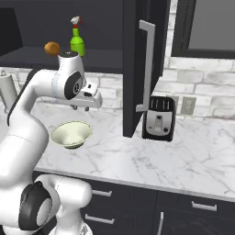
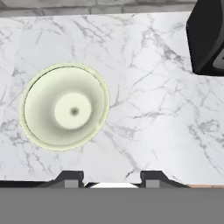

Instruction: Pick the potato from the cabinet and place it in the bowl. Then pick the bowl and place it in the sink. Then turn on the sink facuet.

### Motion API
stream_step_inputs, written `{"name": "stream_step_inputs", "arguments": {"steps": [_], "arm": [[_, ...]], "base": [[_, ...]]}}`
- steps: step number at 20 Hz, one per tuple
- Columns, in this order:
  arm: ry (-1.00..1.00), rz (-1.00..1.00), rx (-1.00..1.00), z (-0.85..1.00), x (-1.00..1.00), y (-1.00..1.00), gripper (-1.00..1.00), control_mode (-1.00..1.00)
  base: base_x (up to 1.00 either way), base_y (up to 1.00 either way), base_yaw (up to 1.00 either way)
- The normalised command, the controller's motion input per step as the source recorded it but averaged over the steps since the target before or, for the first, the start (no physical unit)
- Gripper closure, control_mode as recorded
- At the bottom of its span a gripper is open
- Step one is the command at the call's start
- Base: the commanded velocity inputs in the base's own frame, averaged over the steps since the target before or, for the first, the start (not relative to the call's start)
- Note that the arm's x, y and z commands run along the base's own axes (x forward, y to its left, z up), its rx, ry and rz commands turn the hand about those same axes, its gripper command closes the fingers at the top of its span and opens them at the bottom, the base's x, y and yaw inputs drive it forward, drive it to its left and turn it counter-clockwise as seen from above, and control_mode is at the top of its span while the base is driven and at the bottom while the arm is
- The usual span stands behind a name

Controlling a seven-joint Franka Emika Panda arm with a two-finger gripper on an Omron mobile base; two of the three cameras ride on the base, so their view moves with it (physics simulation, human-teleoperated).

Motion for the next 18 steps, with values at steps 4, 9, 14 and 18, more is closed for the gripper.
{"name": "stream_step_inputs", "arguments": {"steps": [4, 9, 14, 18], "arm": [[-0.11, 0.0, -0.09, 0.06, -0.2, 0.31, -1.0, -1.0], [-0.2, 0.0, -0.09, 0.5, -0.09, 0.99, -1.0, -1.0], [-0.23, 0.0, -0.01, 0.6, -0.02, 0.98, -1.0, -1.0], [-0.2, 0.0, 0.0, 0.69, 0.03, 0.98, -1.0, -1.0]], "base": [[0.0, 0.0, 0.0], [0.0, 0.0, 0.0], [0.0, 0.0, 0.0], [0.0, 0.0, 0.0]]}}
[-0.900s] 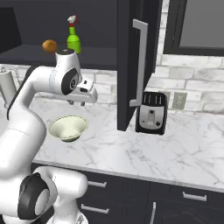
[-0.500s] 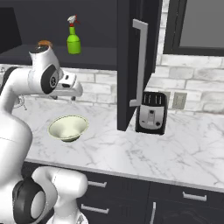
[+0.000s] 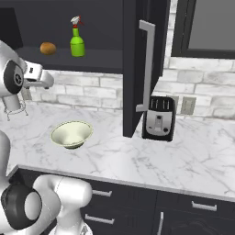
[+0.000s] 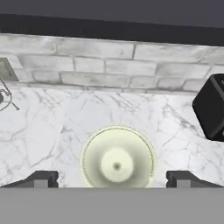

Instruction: Pick the potato from the cabinet and place it in the bowl. Then pick the bowl and place it in the sink. Then turn on the sink facuet.

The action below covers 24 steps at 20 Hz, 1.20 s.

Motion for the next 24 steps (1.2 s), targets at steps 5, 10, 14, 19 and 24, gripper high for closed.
{"name": "stream_step_inputs", "arguments": {"steps": [5, 10, 14, 19, 24], "arm": [[-0.13, 0.0, 0.0, 0.61, 0.55, 0.92, -1.0, -1.0], [-0.05, 0.0, 0.0, 0.56, 0.72, 0.34, -1.0, -1.0], [-0.09, 0.0, 0.0, 0.41, 0.6, 0.09, -1.0, -1.0], [-0.1, 0.02, 0.0, 0.05, 0.73, 0.18, -1.0, -1.0], [-0.02, 0.02, 0.0, 0.0, 0.74, 0.14, -1.0, -1.0]], "base": [[0.0, 0.0, 0.0], [0.0, 0.0, 0.0], [0.0, 0.0, 0.0], [0.0, 0.0, 0.0], [0.0, 0.0, 0.0]]}}
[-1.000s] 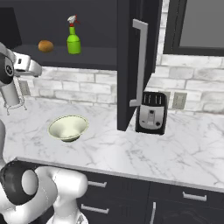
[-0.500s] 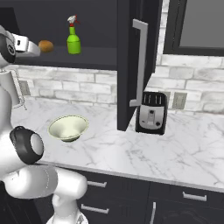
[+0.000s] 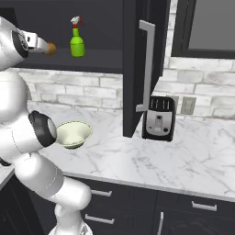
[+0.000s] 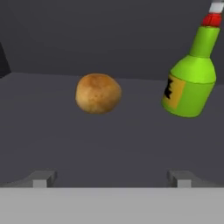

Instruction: Pick the potato from the cabinet and place it in the bowl. Then pick the bowl and place it in the sink. Then turn on the sink facuet.

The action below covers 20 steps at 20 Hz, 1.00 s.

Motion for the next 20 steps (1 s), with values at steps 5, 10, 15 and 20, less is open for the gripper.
{"name": "stream_step_inputs", "arguments": {"steps": [5, 10, 15, 20], "arm": [[0.0, 0.0, 0.0, 0.0, 0.58, 0.01, -1.0, -1.0], [0.02, 0.0, 0.0, 0.0, 0.43, 0.12, -1.0, -1.0], [0.04, 0.0, 0.0, 0.0, 0.5, 0.21, -1.0, -1.0], [0.03, 0.0, 0.0, 0.0, 0.55, 0.23, -1.0, -1.0]], "base": [[0.0, 0.0, 0.0], [0.0, 0.0, 0.0], [0.0, 0.0, 0.0], [0.0, 0.0, 0.0]]}}
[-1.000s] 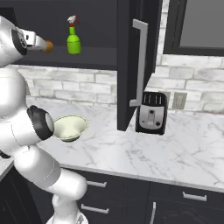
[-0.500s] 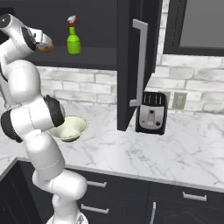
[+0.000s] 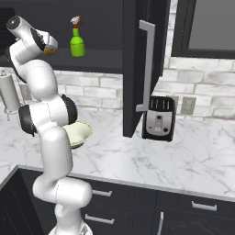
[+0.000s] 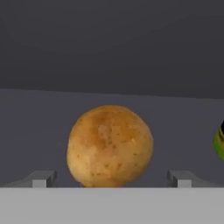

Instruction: Pick the potato from the cabinet and place it in the bowl. Then pick the bowl and place it in the sink. Then turn on the sink facuet.

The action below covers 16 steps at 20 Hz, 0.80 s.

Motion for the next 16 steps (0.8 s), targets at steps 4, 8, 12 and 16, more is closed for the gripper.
{"name": "stream_step_inputs", "arguments": {"steps": [4, 8, 12, 16], "arm": [[0.01, 0.0, 0.0, 0.0, 0.48, 0.19, -1.0, -1.0], [0.01, 0.0, 0.0, 0.0, 0.35, 0.18, -1.0, -1.0], [0.04, 0.0, 0.0, 0.0, 0.19, 0.13, 1.0, -1.0], [0.05, 0.0, 0.0, 0.0, 0.01, 0.05, 1.0, -1.0]], "base": [[0.0, 0.0, 0.0], [0.0, 0.0, 0.0], [0.0, 0.0, 0.0], [0.0, 0.0, 0.0]]}}
